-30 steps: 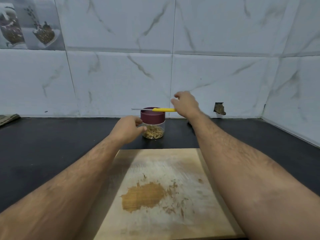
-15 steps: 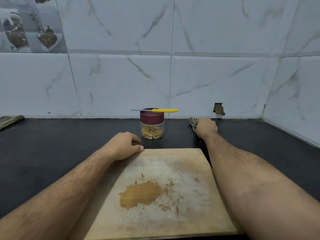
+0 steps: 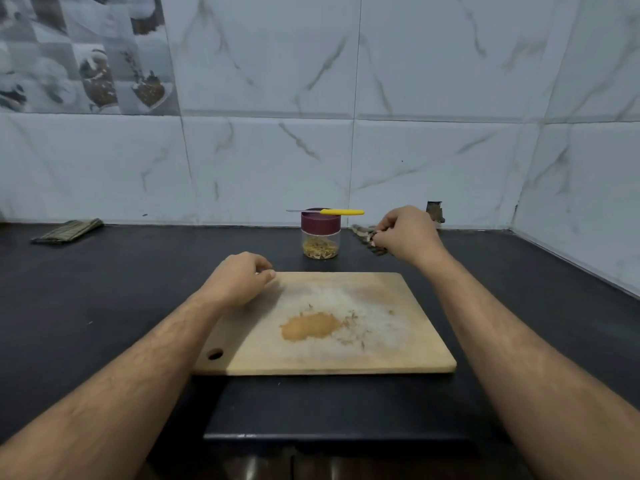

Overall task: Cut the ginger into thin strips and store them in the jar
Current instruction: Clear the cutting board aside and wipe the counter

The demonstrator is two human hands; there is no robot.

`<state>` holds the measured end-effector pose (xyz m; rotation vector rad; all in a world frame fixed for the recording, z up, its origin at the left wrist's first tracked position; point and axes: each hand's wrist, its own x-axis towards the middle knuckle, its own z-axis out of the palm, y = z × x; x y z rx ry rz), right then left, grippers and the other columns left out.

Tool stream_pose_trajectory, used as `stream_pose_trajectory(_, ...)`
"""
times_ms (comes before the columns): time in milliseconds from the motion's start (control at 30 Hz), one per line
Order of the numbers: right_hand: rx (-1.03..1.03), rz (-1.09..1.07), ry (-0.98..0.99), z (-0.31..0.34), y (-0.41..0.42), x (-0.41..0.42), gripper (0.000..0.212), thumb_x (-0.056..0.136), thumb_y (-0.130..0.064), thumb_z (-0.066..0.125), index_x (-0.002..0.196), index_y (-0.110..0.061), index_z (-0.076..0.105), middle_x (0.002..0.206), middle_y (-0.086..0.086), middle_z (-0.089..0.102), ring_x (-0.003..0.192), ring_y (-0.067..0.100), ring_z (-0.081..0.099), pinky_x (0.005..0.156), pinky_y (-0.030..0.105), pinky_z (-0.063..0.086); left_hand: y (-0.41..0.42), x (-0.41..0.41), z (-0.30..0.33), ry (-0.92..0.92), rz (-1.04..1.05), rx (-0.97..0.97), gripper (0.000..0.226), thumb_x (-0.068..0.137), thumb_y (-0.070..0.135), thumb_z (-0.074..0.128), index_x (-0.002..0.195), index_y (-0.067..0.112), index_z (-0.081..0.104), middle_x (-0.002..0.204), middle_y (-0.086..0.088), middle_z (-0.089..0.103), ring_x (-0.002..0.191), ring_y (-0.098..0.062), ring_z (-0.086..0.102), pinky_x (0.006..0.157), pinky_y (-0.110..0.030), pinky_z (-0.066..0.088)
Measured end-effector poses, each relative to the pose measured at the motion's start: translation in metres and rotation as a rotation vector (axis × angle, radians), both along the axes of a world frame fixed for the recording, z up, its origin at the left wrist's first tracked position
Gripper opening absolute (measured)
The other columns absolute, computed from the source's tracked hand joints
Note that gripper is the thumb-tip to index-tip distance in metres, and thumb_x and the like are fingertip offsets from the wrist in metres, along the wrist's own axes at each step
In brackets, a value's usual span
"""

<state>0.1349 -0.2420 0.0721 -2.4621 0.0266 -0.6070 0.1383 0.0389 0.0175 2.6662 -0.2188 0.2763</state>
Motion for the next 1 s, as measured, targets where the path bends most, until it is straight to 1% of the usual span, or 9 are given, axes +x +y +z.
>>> stream_pose_trajectory(100, 0.005, 0.109, -0.061, -0.001, 0.041, -0.051, 0.007, 0.075, -0.012, 0.072, 0.077, -0.018, 0.072, 0.073, -0.005, 0.065, 0.074, 0.016, 0.06, 0.057, 0.023, 0.04, 0.02, -0.026, -0.009, -0.068, 0.117, -0.056, 0.027, 0.101, 0.023, 0.048, 0.113, 0.015, 0.071, 0.11, -0.001, 0.071, 0.091, -0.014, 0.057, 0.08, -0.028, 0.045)
stream_pose_trajectory(200, -0.022, 0.167, -0.077, -0.01, 0.081, -0.088, 0.013, 0.076, -0.017, 0.072, 0.087, -0.018, 0.077, 0.087, -0.001, 0.072, 0.087, 0.019, 0.063, 0.071, 0.028, 0.048, 0.035, -0.047, -0.017, -0.055, 0.179, -0.068, 0.023, 0.1, 0.019, 0.045, 0.096, 0.02, 0.067, 0.094, -0.001, 0.068, 0.086, -0.02, 0.059, 0.075, -0.031, 0.045)
stream_pose_trajectory(367, -0.198, 0.22, -0.064, -0.029, 0.13, -0.13, 0.023, 0.081, -0.017, 0.063, 0.099, -0.016, 0.078, 0.098, 0.004, 0.073, 0.095, 0.023, 0.064, 0.08, 0.029, 0.048, 0.043, -0.078, -0.03, -0.017, 0.215, -0.06, 0.031, 0.099, 0.018, 0.042, 0.108, 0.011, 0.07, 0.107, -0.008, 0.071, 0.101, -0.028, 0.062, 0.084, -0.035, 0.05)
stream_pose_trajectory(467, -0.266, 0.287, -0.044, -0.046, 0.151, -0.145, 0.018, 0.084, -0.019, 0.063, 0.099, -0.017, 0.074, 0.106, 0.008, 0.063, 0.101, 0.026, 0.059, 0.083, 0.032, 0.046, 0.042, -0.087, -0.036, -0.01, 0.206, -0.06, 0.03, 0.1, 0.021, 0.04, 0.1, 0.009, 0.068, 0.104, -0.01, 0.071, 0.099, -0.031, 0.062, 0.081, -0.036, 0.049)
stream_pose_trajectory(533, -0.306, 0.329, -0.032, -0.056, 0.159, -0.147, 0.014, 0.082, -0.022, 0.065, 0.095, -0.019, 0.07, 0.105, 0.006, 0.06, 0.102, 0.026, 0.057, 0.075, 0.031, 0.044, 0.039, -0.091, -0.04, -0.003, 0.201, -0.058, 0.029, 0.101, 0.022, 0.038, 0.091, 0.011, 0.063, 0.101, -0.01, 0.07, 0.1, -0.032, 0.061, 0.082, -0.038, 0.049)
stream_pose_trajectory(600, -0.331, 0.338, -0.004, -0.063, 0.163, -0.146, 0.022, 0.079, -0.033, 0.066, 0.097, -0.021, 0.061, 0.107, 0.003, 0.059, 0.105, 0.025, 0.054, 0.071, 0.032, 0.04, 0.037, -0.095, -0.044, 0.01, 0.2, -0.047, 0.027, 0.1, 0.018, 0.036, 0.086, 0.014, 0.059, 0.102, -0.008, 0.068, 0.115, -0.033, 0.055, 0.091, -0.04, 0.046)
stream_pose_trajectory(667, -0.338, 0.328, 0.047, -0.069, 0.165, -0.136, 0.034, 0.083, -0.041, 0.06, 0.109, -0.019, 0.058, 0.116, 0.005, 0.058, 0.111, 0.027, 0.05, 0.08, 0.037, 0.042, 0.035, -0.098, -0.048, 0.012, 0.197, -0.025, 0.024, 0.099, 0.014, 0.033, 0.084, 0.017, 0.051, 0.109, -0.007, 0.065, 0.133, -0.032, 0.043, 0.104, -0.043, 0.038)
stream_pose_trajectory(800, -0.437, 0.41, 0.193, -0.088, 0.175, -0.117, 0.04, 0.098, -0.03, 0.039, 0.127, -0.006, 0.052, 0.134, 0.014, 0.05, 0.124, 0.034, 0.042, 0.106, 0.043, 0.035, 0.035, -0.093, -0.049, 0.049, 0.176, 0.103, 0.021, 0.096, 0.011, 0.03, 0.097, 0.019, 0.05, 0.127, -0.001, 0.058, 0.145, -0.027, 0.028, 0.115, -0.047, 0.024)
stream_pose_trajectory(1000, -0.479, 0.398, 0.155, -0.101, 0.182, -0.101, 0.049, 0.101, -0.03, 0.028, 0.144, -0.011, 0.044, 0.152, 0.012, 0.037, 0.138, 0.033, 0.03, 0.116, 0.046, 0.026, 0.038, -0.083, -0.054, 0.02, 0.172, 0.236, 0.031, 0.097, 0.013, 0.032, 0.119, 0.015, 0.053, 0.132, 0.001, 0.057, 0.147, -0.022, 0.022, 0.117, -0.047, 0.018)
